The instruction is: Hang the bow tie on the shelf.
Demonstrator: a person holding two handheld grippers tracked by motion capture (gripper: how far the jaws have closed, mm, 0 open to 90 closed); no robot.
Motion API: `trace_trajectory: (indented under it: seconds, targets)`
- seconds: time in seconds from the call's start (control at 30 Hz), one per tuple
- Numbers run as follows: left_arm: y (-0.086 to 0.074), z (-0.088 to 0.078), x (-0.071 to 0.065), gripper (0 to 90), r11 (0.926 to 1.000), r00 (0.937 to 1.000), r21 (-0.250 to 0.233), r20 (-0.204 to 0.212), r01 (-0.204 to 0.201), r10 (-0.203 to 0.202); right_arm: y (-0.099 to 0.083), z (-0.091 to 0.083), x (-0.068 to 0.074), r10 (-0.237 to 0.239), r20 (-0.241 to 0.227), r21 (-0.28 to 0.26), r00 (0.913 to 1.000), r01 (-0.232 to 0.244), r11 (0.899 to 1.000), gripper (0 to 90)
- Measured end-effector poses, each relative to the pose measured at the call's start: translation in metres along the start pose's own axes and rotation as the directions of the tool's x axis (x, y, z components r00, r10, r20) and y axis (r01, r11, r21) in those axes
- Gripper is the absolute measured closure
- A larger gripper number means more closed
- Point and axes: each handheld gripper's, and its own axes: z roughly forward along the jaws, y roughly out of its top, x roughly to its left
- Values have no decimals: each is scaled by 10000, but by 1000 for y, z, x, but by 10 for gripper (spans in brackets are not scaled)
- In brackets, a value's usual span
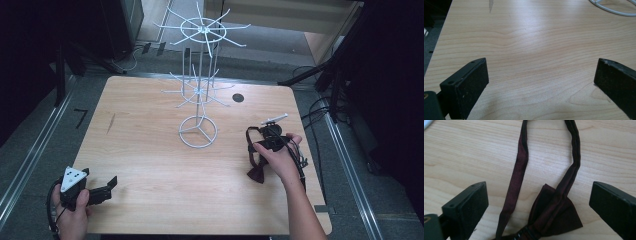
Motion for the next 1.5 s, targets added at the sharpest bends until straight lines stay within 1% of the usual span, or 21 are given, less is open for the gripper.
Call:
trace_trajectory:
  seconds: [0.1, 0.13, 0.5, 0.57, 0.67, 0.8, 0.83, 0.9, 1.03, 1.1, 1.13, 1.17, 1.2, 1.23, 1.27, 1.3, 1.33, 1.37, 1.43, 1.47, 1.5]
  targets:
    - [0, 0, 0, 1, 10000, 10000, 5, 3, 4, -4, 6, 6, 1, 89, 133, 184, 9999, -92, 9998, 17]
    - [0, 0, 0, 1, 10000, 10000, 6, 9, 1, -1, 11, 12, 1, 142, 288, 341, 9995, -152, 9993, 14]
    - [0, 0, 0, 1, 10000, 10000, 0, 49, 13, -13, 24, 31, 1, 600, 443, 555, 9972, -625, 9965, 11]
    - [0, 0, 1, 1, 10000, 10000, 2, 54, 24, -24, 24, 34, 1, 638, 452, 576, 9969, -664, 9961, 19]
    - [0, 1, 1, 1, 10000, 10000, -15, 70, 52, -51, 26, 37, 0, 756, 477, 500, 9960, -780, 9957, 69]
    - [0, 1, 1, 1, 10000, 10000, 7, 61, 52, -52, 28, 39, -1, 956, 614, 454, 9935, -984, 9941, 174]
    - [0, 1, 1, 1, 10000, 10000, 2, 60, 51, -51, 29, 38, -1, 1033, 695, 393, 9922, -1062, 9936, 213]
    - [0, 1, 1, 1, 10000, 9999, 13, 78, 65, -65, 29, 36, -2, 1129, 740, 271, 9908, -1152, 9930, 328]
    - [0, 1, 1, 1, 10000, 10000, 17, 64, 56, -56, 28, 32, 0, 709, 647, 146, 9954, -720, 9973, 536]
    - [0, 1, 1, 1, 10000, 10000, 16, 63, 59, -59, 28, 31, 0, 574, 610, 273, 9965, -591, 9979, 626]
    - [0, 1, 1, 1, 10000, 10000, 27, 74, 59, -59, 28, 30, -1, 480, 565, 367, 9972, -501, 9981, 710]
    - [0, 1, 1, 1, 10000, 10000, 25, 75, 63, -63, 27, 29, 0, 434, 568, 406, 9974, -458, 9981, 754]
    - [0, 1, 1, 1, 10000, 10000, 27, 71, 70, -70, 27, 29, 0, 434, 568, 406, 9974, -458, 9981, 754]
    - [0, 1, 1, 1, 10000, 10000, 33, 64, 64, -64, 26, 28, 1, 162, 485, 452, 9987, -184, 9988, 840]
    - [0, 1, 1, 1, 10000, 10000, 36, 62, 64, -64, 26, 28, 1, 162, 485, 452, 9987, -184, 9988, 840]
    - [0, 1, 1, 1, 10000, 10000, 52, 58, 66, -66, 25, 28, 2, 133, 460, 421, 9989, -152, 9990, 867]
    - [0, 1, 1, 1, 10000, 10000, 52, 56, 67, -67, 23, 28, 4, -104, 462, 334, 9989, 89, 9994, 900]
    - [0, 1, 1, 1, 10000, 10000, 45, 68, 64, -64, 23, 28, 4, -104, 462, 334, 9989, 89, 9994, 900]
    - [0, 1, 1, 1, 10000, 9999, 47, 94, 67, -67, 19, 28, 3, 60, 305, -38, 9995, -59, 10000, 900]
    - [0, 1, 1, 1, 10000, 9999, 50, 97, 68, -69, 19, 28, 3, 60, 305, -38, 9995, -59, 10000, 900]
    - [0, 1, 1, 1, 10000, 9999, 47, 104, 72, -72, 16, 28, 2, 203, 238, -369, 9995, -194, 9991, 900]
